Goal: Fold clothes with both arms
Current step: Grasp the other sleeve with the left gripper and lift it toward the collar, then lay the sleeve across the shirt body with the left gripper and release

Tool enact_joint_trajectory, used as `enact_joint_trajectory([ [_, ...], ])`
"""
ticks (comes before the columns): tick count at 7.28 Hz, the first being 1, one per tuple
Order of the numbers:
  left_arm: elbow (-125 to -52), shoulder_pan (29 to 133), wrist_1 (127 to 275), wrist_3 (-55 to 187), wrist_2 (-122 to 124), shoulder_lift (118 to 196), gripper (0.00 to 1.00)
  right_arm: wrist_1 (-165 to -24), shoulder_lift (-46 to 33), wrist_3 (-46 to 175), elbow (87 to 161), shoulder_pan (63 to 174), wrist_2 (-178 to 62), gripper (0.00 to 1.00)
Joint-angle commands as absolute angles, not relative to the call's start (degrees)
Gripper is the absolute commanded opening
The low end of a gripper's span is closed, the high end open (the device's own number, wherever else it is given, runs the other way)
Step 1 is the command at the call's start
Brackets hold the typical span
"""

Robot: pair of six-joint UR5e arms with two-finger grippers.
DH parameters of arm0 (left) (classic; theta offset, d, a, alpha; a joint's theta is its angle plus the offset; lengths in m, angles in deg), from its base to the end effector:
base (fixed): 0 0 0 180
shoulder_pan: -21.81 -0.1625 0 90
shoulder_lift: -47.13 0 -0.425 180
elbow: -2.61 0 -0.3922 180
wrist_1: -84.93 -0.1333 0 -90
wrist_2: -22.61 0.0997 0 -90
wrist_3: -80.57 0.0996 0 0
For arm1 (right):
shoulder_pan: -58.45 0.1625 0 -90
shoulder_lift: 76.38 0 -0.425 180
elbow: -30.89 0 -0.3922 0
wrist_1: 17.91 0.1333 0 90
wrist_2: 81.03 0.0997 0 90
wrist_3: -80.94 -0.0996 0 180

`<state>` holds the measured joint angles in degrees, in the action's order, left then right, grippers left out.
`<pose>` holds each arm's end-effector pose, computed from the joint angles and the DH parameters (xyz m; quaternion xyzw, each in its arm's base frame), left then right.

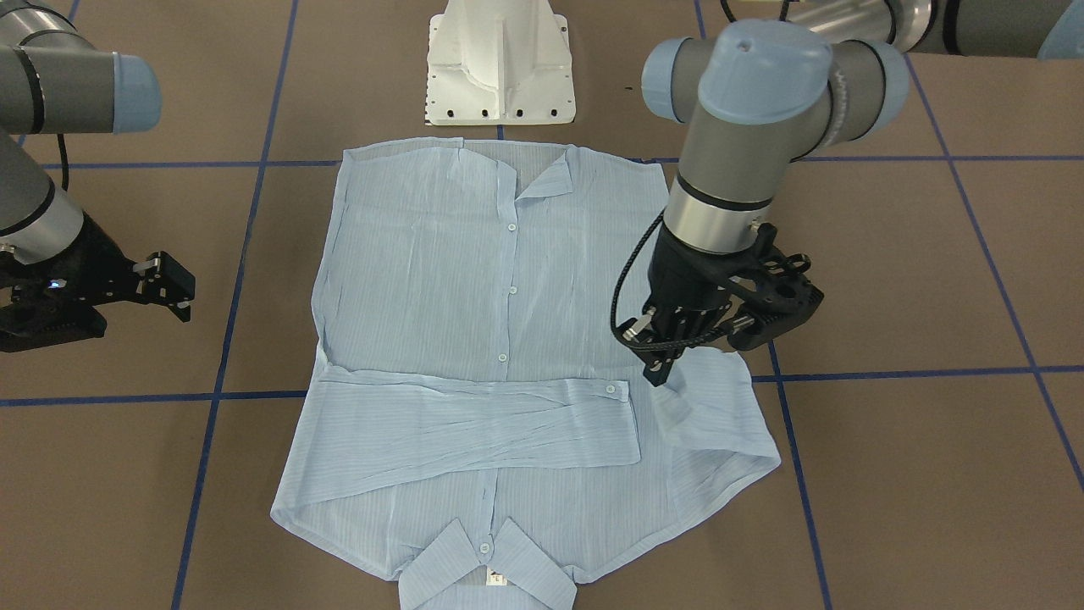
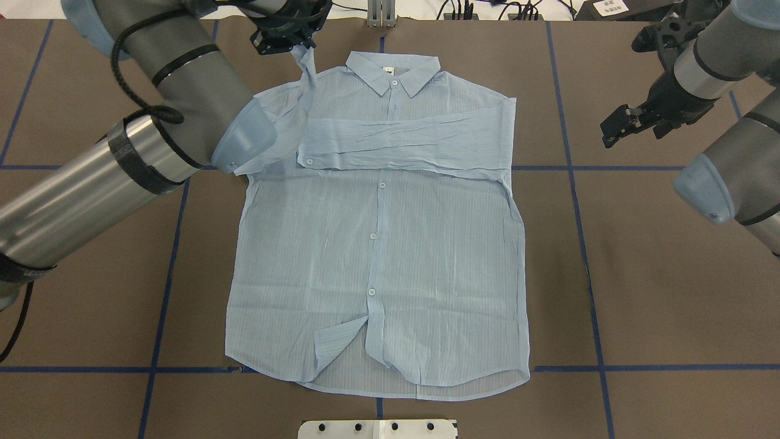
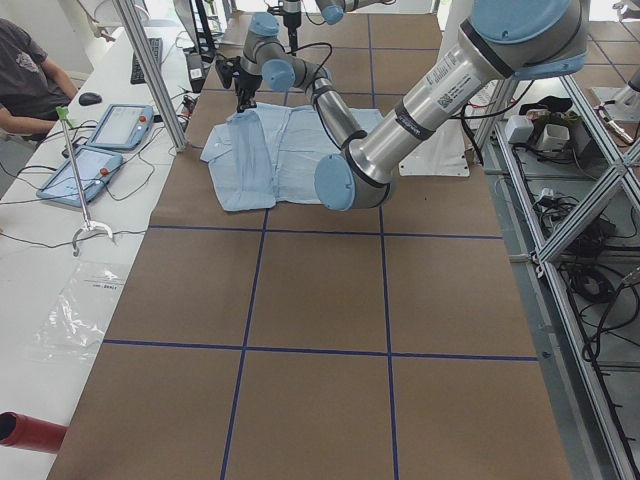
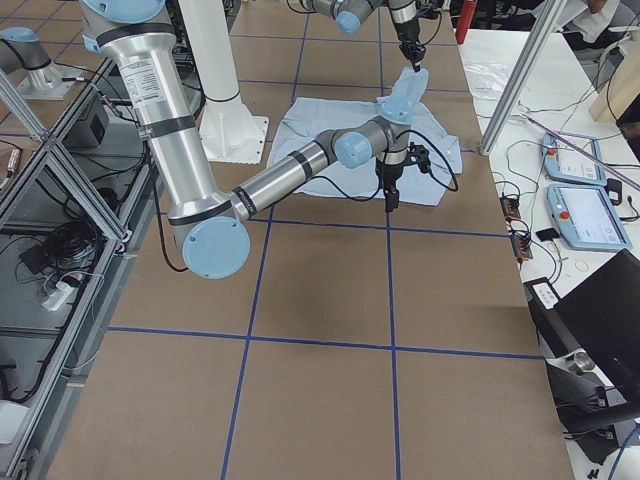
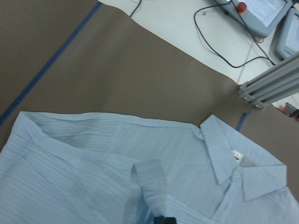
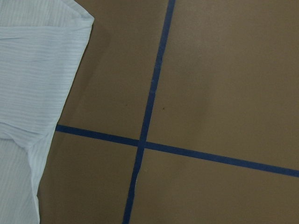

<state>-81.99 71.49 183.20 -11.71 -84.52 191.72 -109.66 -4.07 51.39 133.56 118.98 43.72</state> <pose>0.3973 -0.6289 0.0791 0.0715 0.4877 -0.3155 0.8109 -0.2257 -0.5550 0.3933 0.0627 -0.3680 -0.0731 0.9248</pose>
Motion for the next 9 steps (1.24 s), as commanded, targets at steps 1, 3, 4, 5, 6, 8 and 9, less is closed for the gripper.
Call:
enact_joint_trajectory([
  [1, -75.56, 69.55, 191.15, -17.32, -84.53, 195.58, 0.00, -109.76, -3.16, 53.17, 133.11, 120.06, 44.13, 1.00],
  [3, -72.82, 65.43, 194.17, -20.92, -84.00, 195.14, 0.00, -109.76, -3.34, 53.17, 132.84, 119.97, 43.86, 1.00],
  [4, -71.24, 63.06, 196.35, -22.77, -82.35, 195.14, 0.00, -109.76, -3.51, 53.17, 132.58, 119.89, 43.78, 1.00],
  [5, -68.35, 60.07, 200.12, -24.70, -80.07, 195.40, 0.00, -109.67, -3.60, 53.17, 131.97, 119.89, 43.69, 1.00],
  [6, -64.23, 56.21, 203.55, -26.20, -76.13, 196.79, 0.00, -109.67, -3.60, 53.08, 131.79, 119.89, 43.77, 1.00],
  [8, -58.50, 51.53, 208.30, -28.14, -73.19, 201.36, 0.52, -109.67, -4.22, 52.91, 131.79, 119.80, 43.78, 1.00],
  [9, -58.83, 51.26, 210.85, -27.02, -73.10, 201.64, 1.00, -109.67, -4.48, 52.91, 131.79, 119.71, 43.78, 1.00],
])
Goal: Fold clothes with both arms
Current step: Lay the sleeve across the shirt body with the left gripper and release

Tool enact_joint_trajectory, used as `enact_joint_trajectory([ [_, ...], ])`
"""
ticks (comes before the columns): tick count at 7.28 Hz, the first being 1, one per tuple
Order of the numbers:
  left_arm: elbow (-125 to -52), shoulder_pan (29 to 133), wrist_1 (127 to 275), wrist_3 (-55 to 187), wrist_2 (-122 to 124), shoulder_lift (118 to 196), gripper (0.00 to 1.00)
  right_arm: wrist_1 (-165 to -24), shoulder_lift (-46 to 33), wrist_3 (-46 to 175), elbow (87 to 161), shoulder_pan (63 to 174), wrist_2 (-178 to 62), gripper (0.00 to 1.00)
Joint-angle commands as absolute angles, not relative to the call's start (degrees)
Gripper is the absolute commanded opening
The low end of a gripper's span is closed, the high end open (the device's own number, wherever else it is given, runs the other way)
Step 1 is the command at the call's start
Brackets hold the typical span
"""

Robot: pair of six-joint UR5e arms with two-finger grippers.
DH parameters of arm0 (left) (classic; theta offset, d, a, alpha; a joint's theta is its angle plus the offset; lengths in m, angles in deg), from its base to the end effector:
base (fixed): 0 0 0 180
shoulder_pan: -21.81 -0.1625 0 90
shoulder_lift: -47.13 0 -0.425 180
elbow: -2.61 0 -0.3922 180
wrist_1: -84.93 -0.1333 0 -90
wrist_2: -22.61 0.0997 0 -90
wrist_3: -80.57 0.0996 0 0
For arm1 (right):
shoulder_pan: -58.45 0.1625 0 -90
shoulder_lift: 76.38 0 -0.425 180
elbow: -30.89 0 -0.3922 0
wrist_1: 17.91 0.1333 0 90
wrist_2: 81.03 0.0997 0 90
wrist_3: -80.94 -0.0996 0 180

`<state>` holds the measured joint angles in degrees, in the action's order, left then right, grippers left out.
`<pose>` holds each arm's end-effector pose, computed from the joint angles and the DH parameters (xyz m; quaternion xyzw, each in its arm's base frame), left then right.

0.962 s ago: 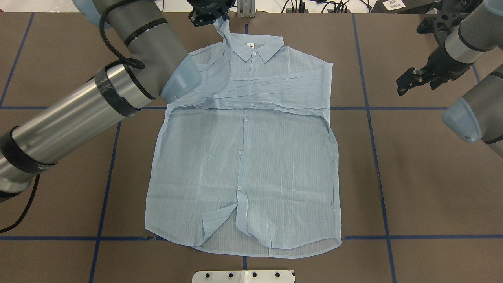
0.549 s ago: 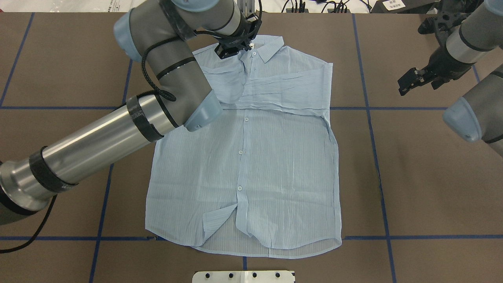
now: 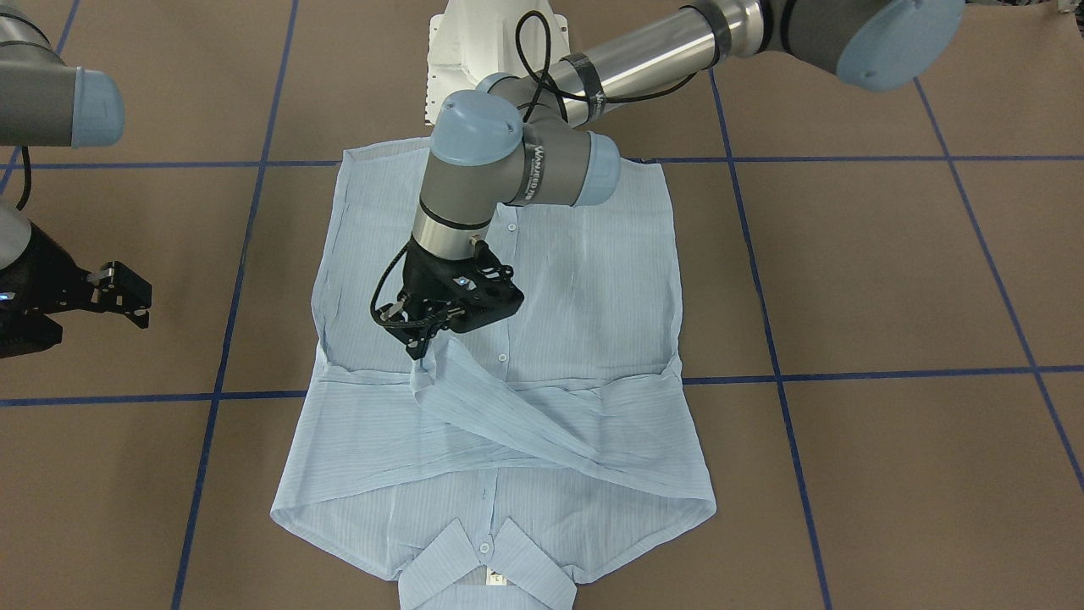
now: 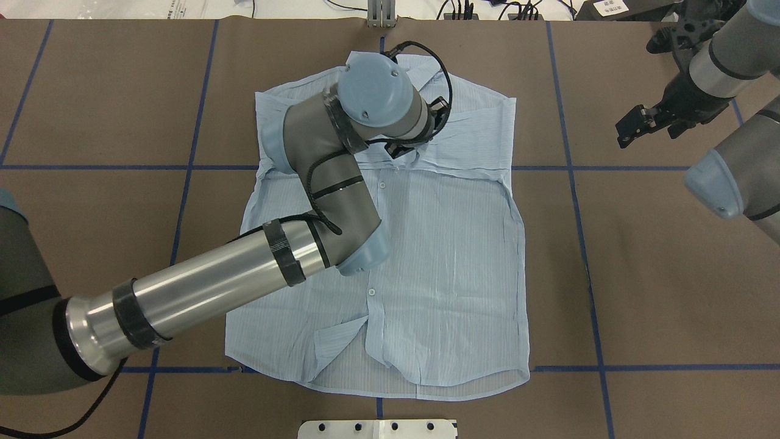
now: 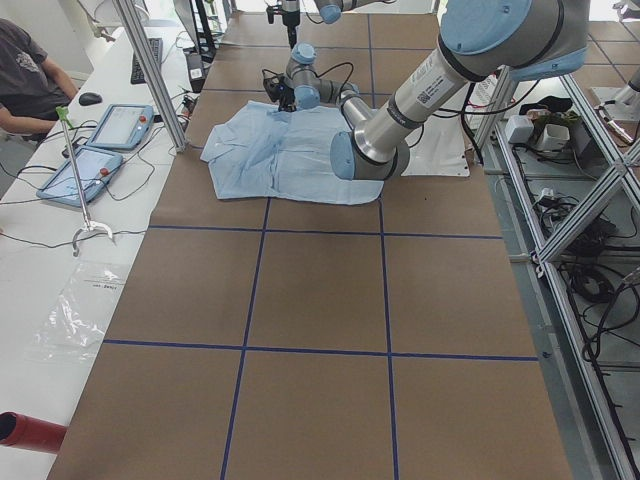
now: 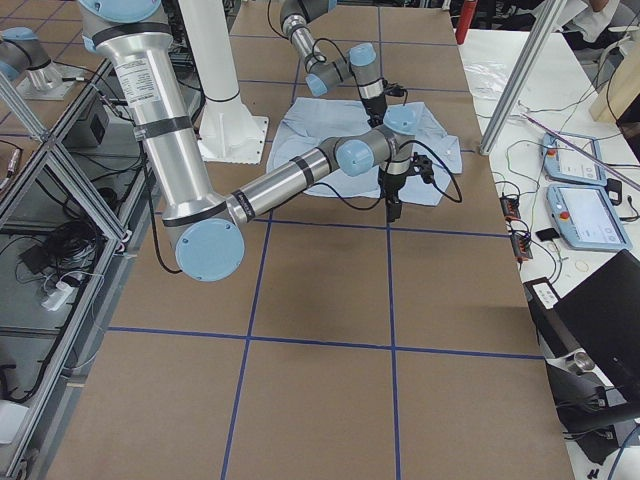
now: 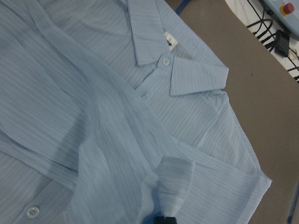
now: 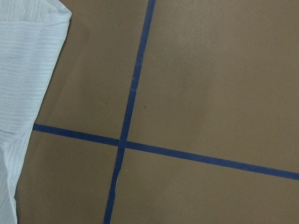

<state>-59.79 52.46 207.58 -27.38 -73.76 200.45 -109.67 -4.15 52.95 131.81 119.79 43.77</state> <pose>0.6491 -0.5267 0.0682 0.0164 0.5626 -0.3114 0.7656 -0.2205 -0.5629 0.4067 0.0576 -0.3614 -0.0751 0.9276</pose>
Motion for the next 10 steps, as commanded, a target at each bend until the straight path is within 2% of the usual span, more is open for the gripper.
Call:
enact_joint_trajectory([
  [1, -59.09, 51.34, 211.23, -26.31, -73.10, 201.38, 1.00, -109.67, -5.35, 52.91, 131.79, 119.71, 43.78, 1.00],
  [5, -59.96, 54.41, 209.23, -21.32, -76.94, 199.98, 1.00, -109.58, -6.15, 50.81, 132.40, 119.36, 44.47, 1.00],
  [6, -66.24, 54.68, 205.47, -18.77, -78.71, 195.10, 1.00, -108.19, -5.80, 45.31, 133.53, 117.88, 45.17, 1.00],
  [8, -87.29, 54.68, 193.64, -9.74, -78.81, 181.58, 1.00, -95.94, -3.00, 30.92, 134.42, 111.48, 43.18, 1.00],
  [10, -96.94, 54.86, 187.86, -3.22, -80.65, 173.56, 0.99, -92.09, -0.18, 19.73, 139.05, 100.78, 34.42, 1.00],
])
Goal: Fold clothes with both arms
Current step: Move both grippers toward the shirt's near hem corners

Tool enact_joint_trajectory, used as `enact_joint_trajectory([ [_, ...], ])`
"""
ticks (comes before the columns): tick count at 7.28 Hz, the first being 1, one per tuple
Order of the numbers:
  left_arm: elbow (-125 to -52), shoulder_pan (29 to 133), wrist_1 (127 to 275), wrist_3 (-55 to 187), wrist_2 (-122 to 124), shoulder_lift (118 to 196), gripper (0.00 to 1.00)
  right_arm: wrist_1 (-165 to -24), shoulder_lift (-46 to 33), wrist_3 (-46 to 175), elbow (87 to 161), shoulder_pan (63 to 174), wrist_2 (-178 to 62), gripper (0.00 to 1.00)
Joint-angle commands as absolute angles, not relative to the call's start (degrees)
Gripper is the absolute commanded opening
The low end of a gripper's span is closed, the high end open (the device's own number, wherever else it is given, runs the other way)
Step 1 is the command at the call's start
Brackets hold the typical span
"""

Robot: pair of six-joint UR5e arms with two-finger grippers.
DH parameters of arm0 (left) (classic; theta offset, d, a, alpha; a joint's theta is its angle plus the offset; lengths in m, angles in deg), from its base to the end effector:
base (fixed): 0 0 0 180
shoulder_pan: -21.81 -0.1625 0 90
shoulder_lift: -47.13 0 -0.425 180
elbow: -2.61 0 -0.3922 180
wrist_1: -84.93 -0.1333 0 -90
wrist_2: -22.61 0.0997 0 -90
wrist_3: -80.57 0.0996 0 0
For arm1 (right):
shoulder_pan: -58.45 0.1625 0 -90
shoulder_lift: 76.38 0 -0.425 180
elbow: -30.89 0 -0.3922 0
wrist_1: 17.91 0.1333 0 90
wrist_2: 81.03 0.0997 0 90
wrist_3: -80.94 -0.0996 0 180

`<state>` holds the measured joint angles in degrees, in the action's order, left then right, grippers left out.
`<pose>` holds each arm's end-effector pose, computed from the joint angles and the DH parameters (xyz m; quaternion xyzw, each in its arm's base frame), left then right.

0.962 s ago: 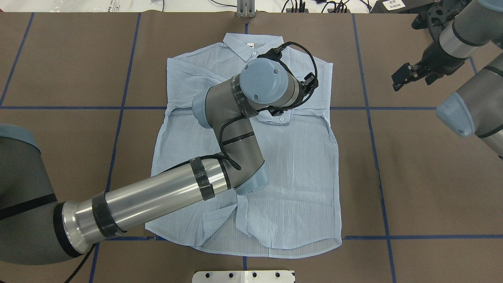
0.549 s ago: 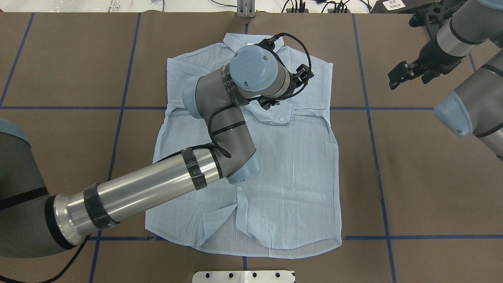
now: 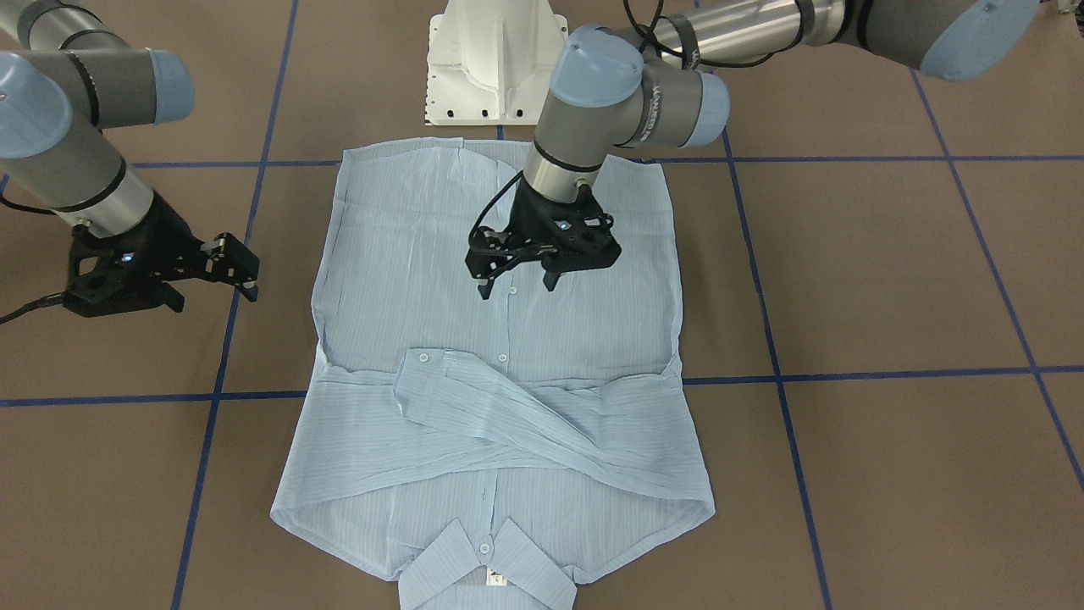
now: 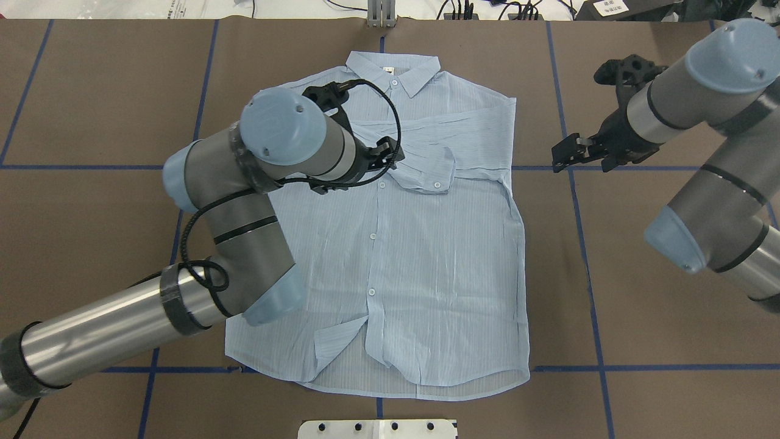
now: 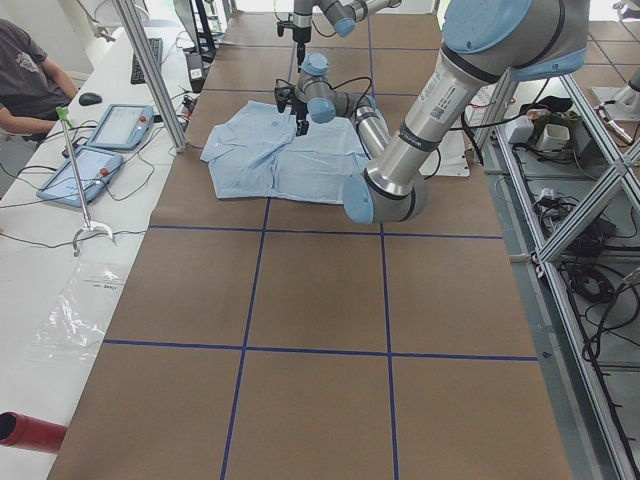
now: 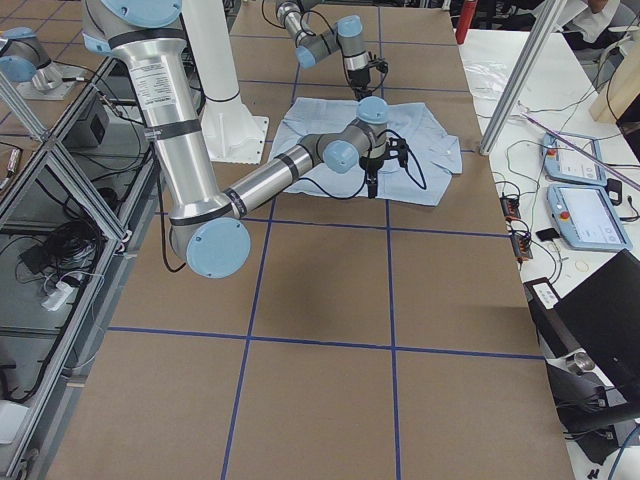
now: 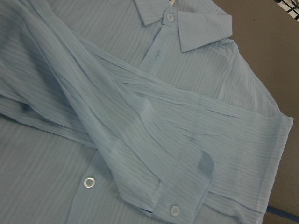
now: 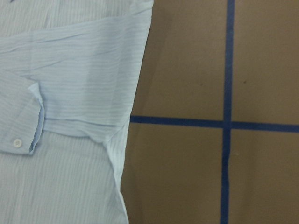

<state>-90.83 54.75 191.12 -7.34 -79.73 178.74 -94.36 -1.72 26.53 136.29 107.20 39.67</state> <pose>0.5203 -0.4706 0.1621 0.0642 0.5108 -0.1748 0.8393 -0.3209 -0.4910 0.3636 0.0623 -0.4340 0.0032 0.8987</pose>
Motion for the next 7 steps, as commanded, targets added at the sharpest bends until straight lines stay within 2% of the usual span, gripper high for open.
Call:
enact_joint_trajectory([
  [1, -100.11, 54.86, 187.59, 0.21, -80.75, 169.52, 0.99, -92.01, 0.26, 15.07, 141.43, 95.77, 30.63, 1.00],
  [3, -107.23, 54.86, 186.72, 2.61, -81.10, 164.13, 0.99, -92.18, 3.40, 8.02, 146.53, 89.33, 28.14, 1.00],
  [7, -112.77, 54.42, 181.20, 2.79, -83.12, 164.11, 0.98, -92.18, 10.53, 7.29, 147.61, 81.86, 25.51, 1.00],
])
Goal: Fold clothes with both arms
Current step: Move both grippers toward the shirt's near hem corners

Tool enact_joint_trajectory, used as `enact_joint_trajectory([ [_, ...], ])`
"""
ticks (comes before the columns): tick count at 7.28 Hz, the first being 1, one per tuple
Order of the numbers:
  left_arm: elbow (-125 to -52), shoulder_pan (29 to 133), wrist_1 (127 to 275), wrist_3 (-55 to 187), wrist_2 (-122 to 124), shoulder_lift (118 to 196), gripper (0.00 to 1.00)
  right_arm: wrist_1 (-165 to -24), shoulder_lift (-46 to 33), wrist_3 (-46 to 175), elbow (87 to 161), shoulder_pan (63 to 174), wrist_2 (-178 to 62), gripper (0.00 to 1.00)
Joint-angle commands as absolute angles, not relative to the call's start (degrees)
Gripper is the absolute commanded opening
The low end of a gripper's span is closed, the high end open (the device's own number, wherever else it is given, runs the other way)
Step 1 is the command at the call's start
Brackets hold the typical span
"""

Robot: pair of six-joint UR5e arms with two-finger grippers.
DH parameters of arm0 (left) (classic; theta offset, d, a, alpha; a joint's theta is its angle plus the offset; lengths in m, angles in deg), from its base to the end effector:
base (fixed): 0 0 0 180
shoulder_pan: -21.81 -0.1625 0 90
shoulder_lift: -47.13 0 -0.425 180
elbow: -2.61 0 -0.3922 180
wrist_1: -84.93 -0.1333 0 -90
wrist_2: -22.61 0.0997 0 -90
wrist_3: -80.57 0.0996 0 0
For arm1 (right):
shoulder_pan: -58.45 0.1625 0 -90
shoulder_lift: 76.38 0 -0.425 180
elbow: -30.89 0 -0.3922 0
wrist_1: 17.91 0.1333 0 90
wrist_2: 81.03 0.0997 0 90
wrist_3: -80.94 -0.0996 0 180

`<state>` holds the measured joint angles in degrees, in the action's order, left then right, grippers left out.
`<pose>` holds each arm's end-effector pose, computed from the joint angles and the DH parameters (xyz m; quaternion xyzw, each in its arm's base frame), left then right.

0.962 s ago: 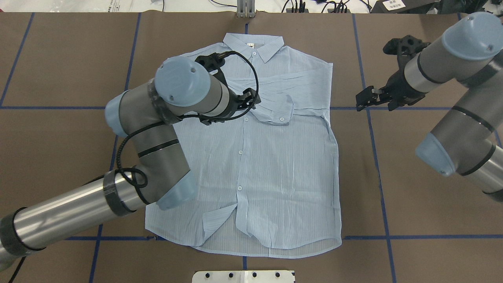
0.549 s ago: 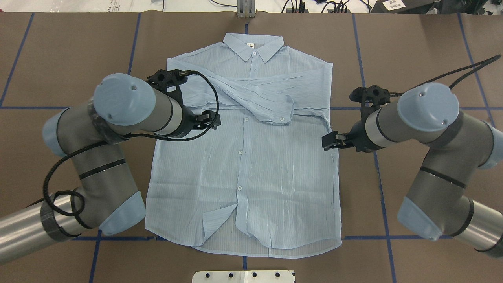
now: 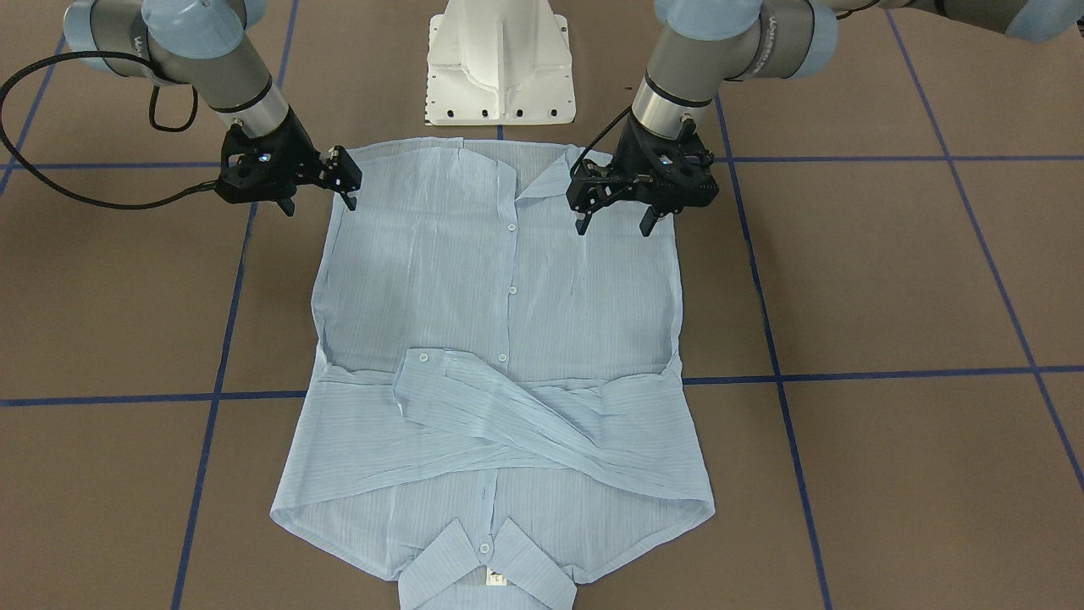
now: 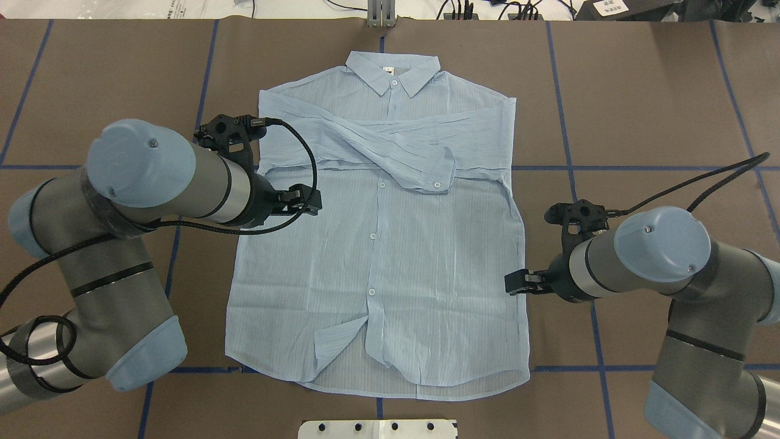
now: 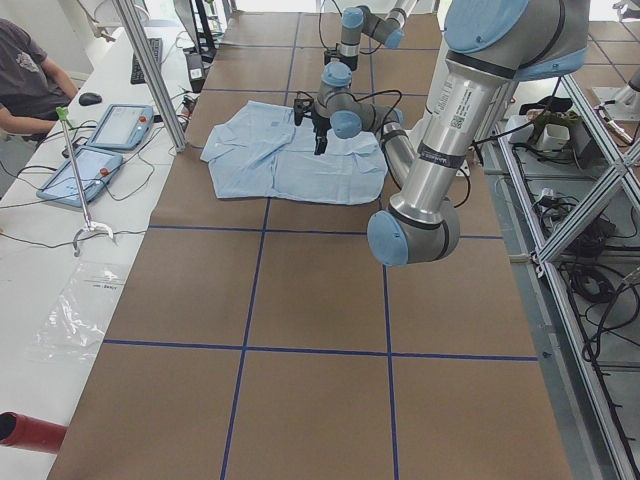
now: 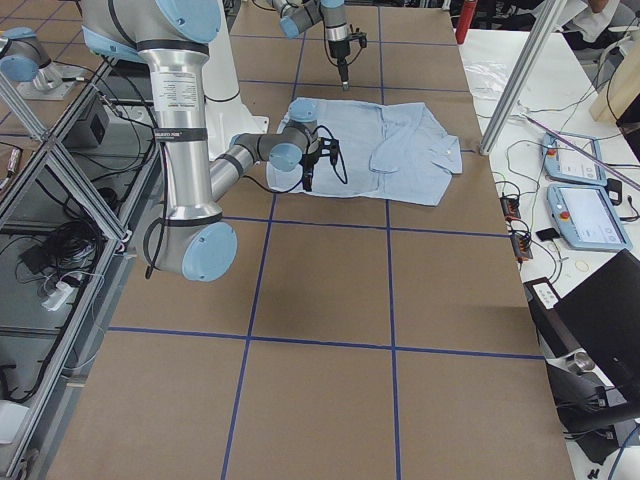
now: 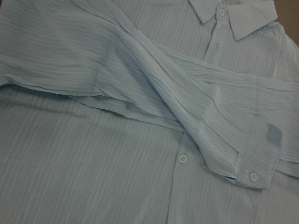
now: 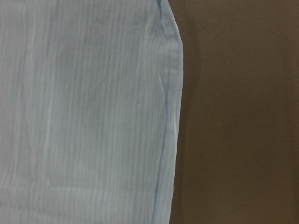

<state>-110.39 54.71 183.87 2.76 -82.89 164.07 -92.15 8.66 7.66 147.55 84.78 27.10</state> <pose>0.4279 -0.4039 0.2055 0.0783 0.4948 -0.0899 0.8608 -0.4098 -0.3170 0.3710 0.0114 -0.4220 0.0127 0.9064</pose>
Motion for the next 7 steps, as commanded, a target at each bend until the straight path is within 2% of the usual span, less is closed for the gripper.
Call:
enact_joint_trajectory([
  [1, -113.66, 54.33, 180.30, 2.79, -83.12, 164.29, 0.98, -92.01, 11.16, 3.72, 147.69, 78.35, 23.06, 1.00],
  [5, -114.29, 54.24, 179.94, 2.79, -82.95, 164.47, 0.98, -92.18, 10.99, 2.11, 147.61, 74.37, 21.98, 1.00],
  [6, -114.38, 54.24, 179.94, 2.79, -82.86, 164.47, 0.98, -92.18, 10.90, 2.10, 147.35, 73.75, 21.98, 0.95],
  [7, -114.38, 54.24, 179.94, 2.79, -82.86, 164.47, 0.98, -92.18, 10.73, 2.10, 147.34, 73.66, 22.07, 0.86],
])
